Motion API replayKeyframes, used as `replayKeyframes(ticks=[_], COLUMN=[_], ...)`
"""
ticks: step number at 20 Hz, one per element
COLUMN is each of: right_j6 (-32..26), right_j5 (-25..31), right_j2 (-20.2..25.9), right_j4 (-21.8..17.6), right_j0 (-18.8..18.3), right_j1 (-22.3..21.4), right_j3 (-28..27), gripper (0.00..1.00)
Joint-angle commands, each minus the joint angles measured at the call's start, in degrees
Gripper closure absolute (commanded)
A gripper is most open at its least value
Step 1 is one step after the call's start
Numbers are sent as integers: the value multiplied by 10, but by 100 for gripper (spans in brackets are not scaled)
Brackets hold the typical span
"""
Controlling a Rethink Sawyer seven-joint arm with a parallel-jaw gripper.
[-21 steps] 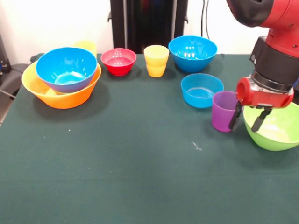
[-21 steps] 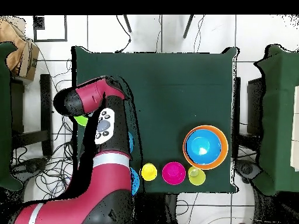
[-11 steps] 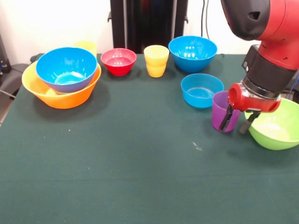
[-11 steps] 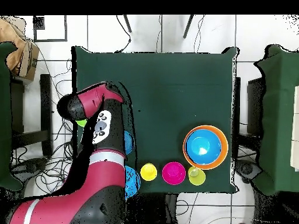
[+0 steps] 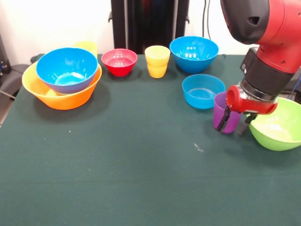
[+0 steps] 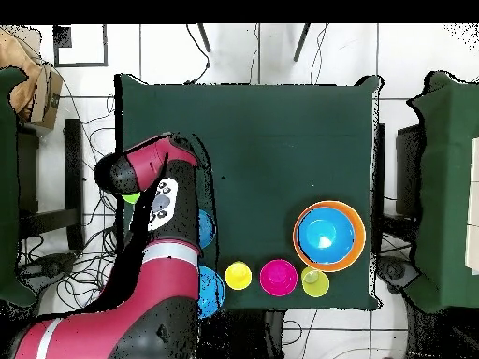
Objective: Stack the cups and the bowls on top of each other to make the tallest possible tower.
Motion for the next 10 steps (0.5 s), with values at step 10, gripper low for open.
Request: replayKeyframes(ticks=[10], right_j6=[-82], right_j5=[-45], right_j2=[127], right_j4=[-14], right_j0=[-89], right_j1=[-125], right_j3=[110], gripper=[0])
